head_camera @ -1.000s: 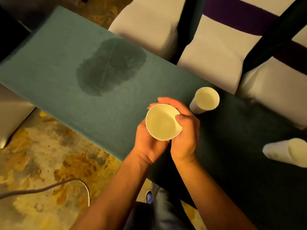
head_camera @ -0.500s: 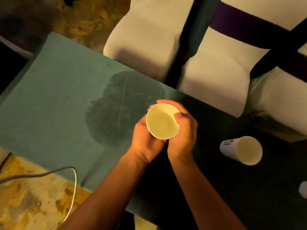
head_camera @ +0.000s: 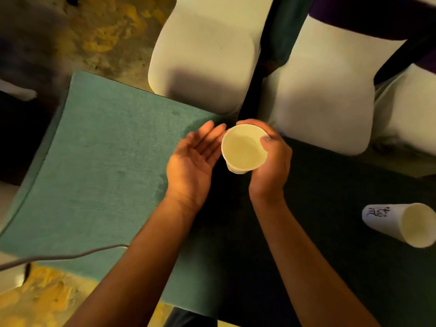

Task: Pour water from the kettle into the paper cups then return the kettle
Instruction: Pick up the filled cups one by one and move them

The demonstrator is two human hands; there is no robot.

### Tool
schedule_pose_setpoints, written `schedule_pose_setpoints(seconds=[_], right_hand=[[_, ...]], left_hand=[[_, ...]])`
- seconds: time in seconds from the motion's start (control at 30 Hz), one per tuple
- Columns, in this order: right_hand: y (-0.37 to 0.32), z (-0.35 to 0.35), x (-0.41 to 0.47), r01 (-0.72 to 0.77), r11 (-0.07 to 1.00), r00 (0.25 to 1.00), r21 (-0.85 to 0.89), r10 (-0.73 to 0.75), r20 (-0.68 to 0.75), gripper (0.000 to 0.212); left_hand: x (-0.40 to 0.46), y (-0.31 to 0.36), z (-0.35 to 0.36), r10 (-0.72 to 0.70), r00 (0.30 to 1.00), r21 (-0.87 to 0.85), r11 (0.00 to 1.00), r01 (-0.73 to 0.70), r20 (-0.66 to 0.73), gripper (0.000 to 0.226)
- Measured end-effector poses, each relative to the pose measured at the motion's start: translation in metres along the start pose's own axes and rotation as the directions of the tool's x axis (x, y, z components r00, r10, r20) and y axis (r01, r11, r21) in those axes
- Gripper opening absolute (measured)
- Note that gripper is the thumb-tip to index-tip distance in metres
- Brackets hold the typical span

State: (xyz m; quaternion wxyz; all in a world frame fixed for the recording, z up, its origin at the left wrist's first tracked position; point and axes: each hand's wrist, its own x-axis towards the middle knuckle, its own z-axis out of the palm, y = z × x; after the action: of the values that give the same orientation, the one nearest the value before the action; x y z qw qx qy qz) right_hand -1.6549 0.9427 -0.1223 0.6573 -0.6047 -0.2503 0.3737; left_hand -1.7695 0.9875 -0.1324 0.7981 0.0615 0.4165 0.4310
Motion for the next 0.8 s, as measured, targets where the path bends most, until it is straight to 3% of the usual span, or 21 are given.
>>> schedule_pose_setpoints(seconds=[0.23,0.43,0.6,0.8], right_hand=[[0.033,0.019,-0.002,0.01,1.0,0.999,-0.017,-0.01,-0.049,0.041],[0.052,0.021,-0.004,-0.019,0.998,1.0,0.062,0.02,-0.005,0.041],[0.052,0.019,-0.008,-0.007,1.0,1.0,0.006,0.007,-0.013,0.038],[0.024,0.015,-0.001,0.14,0.986,0.99,-0.095,-0.142,-0.017,0.038]], left_hand=[[0.004,0.015,-0.012,0.077,0.994,0.086,0.994,-0.07,-0.081,0.038],[0.004,0.011,-0.02,0.249,0.964,0.291,0.932,-0.215,-0.088,0.038],[0.0,0.011,-0.02,0.25,0.964,0.272,0.937,-0.217,-0.091,0.038],[-0.013,0.02,-0.014,0.3,0.951,0.296,0.917,-0.266,-0.074,0.036]])
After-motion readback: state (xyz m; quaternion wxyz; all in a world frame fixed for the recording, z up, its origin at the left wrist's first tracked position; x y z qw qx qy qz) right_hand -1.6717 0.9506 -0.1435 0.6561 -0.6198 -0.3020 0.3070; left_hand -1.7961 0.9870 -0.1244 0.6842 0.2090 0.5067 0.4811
